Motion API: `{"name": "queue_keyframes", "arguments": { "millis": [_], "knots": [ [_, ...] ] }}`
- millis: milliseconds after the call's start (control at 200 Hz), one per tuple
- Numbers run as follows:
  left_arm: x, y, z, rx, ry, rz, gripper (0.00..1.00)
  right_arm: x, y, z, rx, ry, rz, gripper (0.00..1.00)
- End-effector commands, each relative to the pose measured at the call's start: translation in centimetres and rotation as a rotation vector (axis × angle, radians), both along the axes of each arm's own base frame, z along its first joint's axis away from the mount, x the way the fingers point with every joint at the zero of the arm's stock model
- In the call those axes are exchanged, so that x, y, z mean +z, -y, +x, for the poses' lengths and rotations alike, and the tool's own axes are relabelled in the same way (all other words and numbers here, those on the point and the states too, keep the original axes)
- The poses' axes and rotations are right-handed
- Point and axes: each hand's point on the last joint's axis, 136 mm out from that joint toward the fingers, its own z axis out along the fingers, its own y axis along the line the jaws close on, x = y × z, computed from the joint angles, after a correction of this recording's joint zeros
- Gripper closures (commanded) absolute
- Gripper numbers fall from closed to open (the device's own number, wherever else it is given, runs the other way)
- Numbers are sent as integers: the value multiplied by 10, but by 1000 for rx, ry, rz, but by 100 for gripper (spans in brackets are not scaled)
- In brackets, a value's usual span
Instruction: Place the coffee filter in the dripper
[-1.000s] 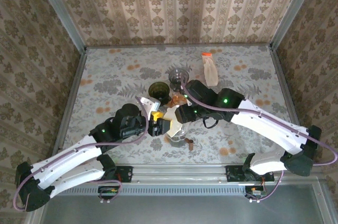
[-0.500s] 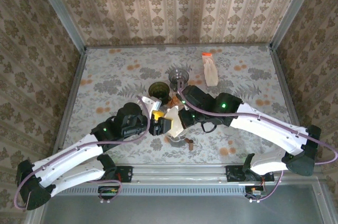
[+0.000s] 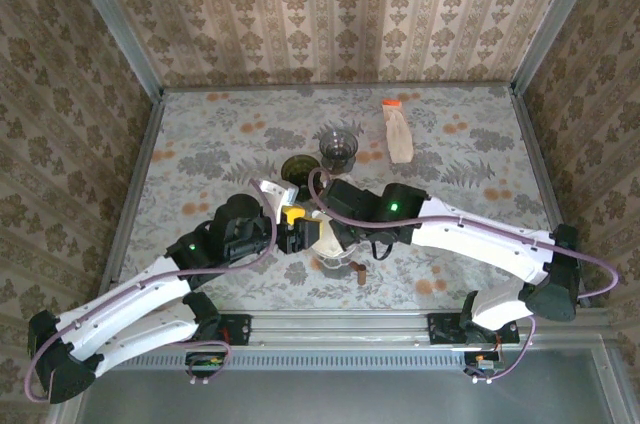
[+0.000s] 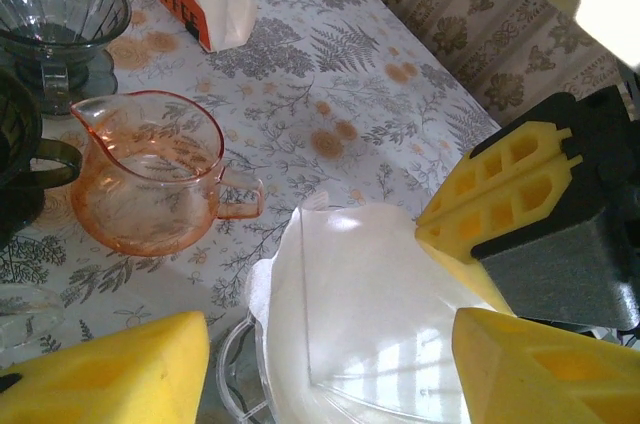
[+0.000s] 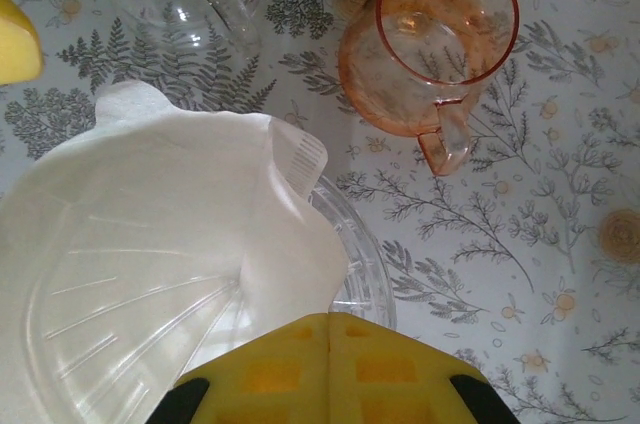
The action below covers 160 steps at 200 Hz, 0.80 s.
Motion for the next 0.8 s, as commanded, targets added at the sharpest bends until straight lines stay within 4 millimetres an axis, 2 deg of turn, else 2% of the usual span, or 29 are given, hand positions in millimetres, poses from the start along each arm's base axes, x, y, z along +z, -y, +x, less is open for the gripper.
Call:
{"name": "queue_keyframes", "arguments": {
  "millis": [0, 285, 570, 795],
  "knots": [
    [-4, -6, 1, 28, -17, 10, 35, 6, 11, 7, -21, 55, -71, 100],
    [-21, -17, -1, 56, -50, 61, 42, 3, 11, 7, -27, 65, -78, 100],
    [-33, -21, -4, 59, -79, 97, 44, 1, 9, 5, -24, 58, -80, 100],
    [-33, -21, -4, 59, -85, 95, 44, -5, 7, 4, -18, 43, -89, 100]
  ]
}}
